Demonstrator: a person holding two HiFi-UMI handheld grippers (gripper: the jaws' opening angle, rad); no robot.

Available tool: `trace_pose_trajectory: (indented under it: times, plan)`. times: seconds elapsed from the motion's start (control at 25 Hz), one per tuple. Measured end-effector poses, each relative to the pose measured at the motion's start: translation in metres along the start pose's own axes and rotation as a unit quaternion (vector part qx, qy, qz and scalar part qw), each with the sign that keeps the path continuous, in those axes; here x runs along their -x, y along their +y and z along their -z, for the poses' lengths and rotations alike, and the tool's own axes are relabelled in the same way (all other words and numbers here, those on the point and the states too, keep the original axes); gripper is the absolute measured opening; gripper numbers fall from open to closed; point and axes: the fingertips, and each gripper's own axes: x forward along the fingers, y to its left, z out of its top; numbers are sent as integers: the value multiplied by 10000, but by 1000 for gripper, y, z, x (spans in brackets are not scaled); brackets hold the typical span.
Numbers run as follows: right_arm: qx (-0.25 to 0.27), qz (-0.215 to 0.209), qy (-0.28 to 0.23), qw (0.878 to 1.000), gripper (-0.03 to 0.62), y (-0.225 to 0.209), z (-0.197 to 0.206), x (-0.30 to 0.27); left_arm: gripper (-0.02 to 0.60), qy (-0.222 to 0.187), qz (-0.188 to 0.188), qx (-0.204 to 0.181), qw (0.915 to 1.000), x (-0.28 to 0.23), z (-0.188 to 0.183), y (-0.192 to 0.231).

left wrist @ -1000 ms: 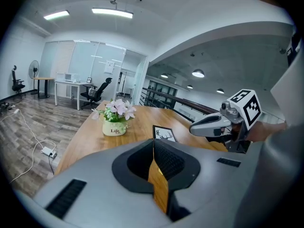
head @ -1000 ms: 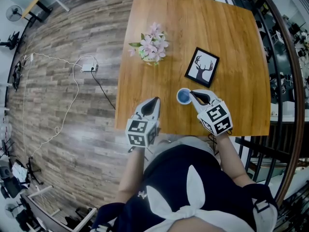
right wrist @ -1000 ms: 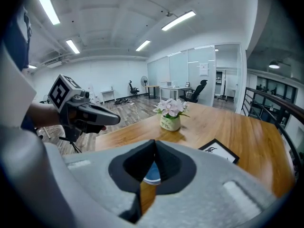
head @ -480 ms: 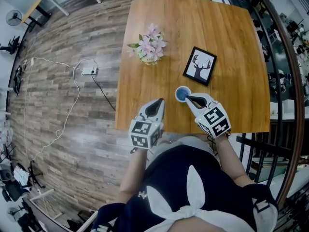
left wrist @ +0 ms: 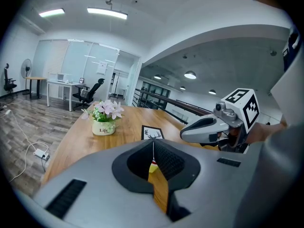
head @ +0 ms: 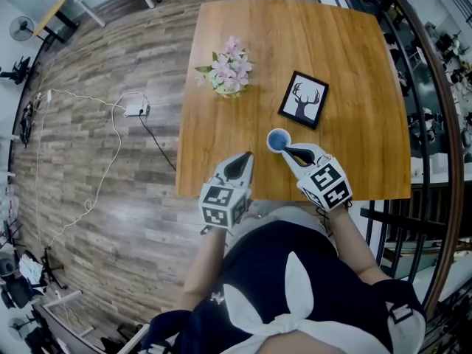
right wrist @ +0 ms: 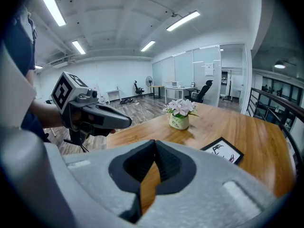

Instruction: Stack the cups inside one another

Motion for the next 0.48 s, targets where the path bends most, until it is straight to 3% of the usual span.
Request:
trace_pose_trajectory:
  times: [0.48]
  plan:
    - [45, 9, 81, 10000, -3, 8, 2, 5, 20, -32, 34, -33, 10000, 9, 1, -7]
